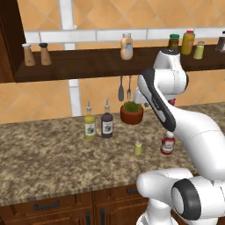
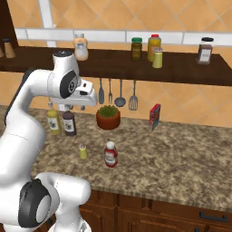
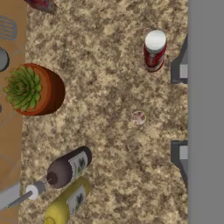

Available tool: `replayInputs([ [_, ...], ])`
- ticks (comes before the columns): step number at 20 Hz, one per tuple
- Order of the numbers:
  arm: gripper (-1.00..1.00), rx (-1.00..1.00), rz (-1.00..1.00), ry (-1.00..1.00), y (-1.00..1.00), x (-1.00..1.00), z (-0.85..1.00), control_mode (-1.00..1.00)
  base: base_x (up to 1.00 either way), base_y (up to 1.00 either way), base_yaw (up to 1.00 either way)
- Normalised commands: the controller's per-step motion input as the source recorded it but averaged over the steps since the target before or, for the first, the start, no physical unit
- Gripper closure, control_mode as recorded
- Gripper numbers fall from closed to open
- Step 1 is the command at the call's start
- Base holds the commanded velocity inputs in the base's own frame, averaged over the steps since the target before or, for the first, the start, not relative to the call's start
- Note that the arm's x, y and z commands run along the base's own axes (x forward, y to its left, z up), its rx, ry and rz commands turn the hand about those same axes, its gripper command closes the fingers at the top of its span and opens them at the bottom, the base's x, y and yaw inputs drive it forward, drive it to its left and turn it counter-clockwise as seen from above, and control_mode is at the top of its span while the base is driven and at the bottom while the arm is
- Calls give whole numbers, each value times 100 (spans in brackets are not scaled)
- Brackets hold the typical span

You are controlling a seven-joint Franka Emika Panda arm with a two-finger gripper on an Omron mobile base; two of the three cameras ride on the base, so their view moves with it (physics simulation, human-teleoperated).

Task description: Put the shaker and condiment bottle from the counter next to their counterparts in the cabinet.

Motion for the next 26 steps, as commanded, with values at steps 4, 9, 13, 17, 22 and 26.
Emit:
replayInputs([
  [4, -100, -4, -19, -7, 0, 0, -14, -100, 0, 0, 0],
  [9, -100, -16, -47, -21, 3, 0, -25, -100, 0, 0, 0],
  [13, -100, -11, -57, -30, 11, 0, -28, -100, 0, 0, 0],
  [17, -100, -1, -64, -30, 29, 0, -44, -100, 0, 0, 0],
  [22, -100, 0, -55, -28, 37, 3, -57, -100, 0, 0, 0],
  [26, -100, -1, -50, -24, 48, 6, -77, -100, 0, 0, 0],
])
